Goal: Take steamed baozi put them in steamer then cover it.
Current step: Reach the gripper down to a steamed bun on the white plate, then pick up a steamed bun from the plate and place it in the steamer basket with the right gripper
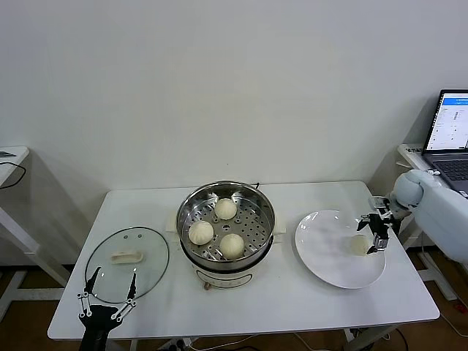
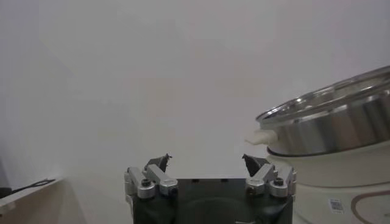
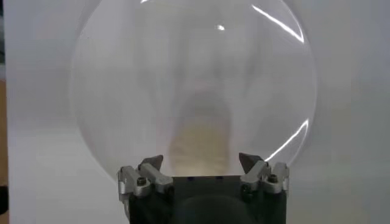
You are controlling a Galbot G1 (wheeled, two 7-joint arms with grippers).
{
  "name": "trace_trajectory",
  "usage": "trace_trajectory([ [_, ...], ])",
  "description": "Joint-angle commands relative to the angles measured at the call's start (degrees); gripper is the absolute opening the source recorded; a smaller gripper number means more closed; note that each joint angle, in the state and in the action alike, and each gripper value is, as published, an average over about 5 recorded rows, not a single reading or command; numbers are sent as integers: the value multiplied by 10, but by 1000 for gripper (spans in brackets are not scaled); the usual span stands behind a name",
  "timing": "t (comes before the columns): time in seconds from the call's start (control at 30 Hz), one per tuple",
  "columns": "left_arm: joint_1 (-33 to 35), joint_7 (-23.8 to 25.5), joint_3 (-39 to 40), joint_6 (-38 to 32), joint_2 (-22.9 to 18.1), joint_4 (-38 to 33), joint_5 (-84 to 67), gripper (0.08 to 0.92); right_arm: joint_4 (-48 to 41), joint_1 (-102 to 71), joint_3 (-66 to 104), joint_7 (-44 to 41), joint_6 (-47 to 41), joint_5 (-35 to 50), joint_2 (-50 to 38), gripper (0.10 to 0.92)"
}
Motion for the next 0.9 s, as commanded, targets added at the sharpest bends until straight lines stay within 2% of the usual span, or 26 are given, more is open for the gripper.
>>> trace_trajectory([
  [0.03, 0, 0, 1, 0, -1, 1, 0, 823, -20, -21, 22, 17, 2, -20, 17, 823],
  [0.3, 0, 0, 2, -1, -1, 3, 0, 823, -19, -23, 23, 17, 1, -26, 19, 805],
  [0.6, 0, -1, -2, 0, 2, 0, -2, 823, 7, -14, 21, 17, 1, -24, 11, 667],
  [0.8, -1, -1, 0, 2, 5, -1, -2, 823, 50, 73, 18, -42, 5, -12, 20, 650],
  [0.9, -2, -1, 3, 2, 5, 0, -1, 823, 81, 148, -9, -91, -1, 25, 41, 646],
])
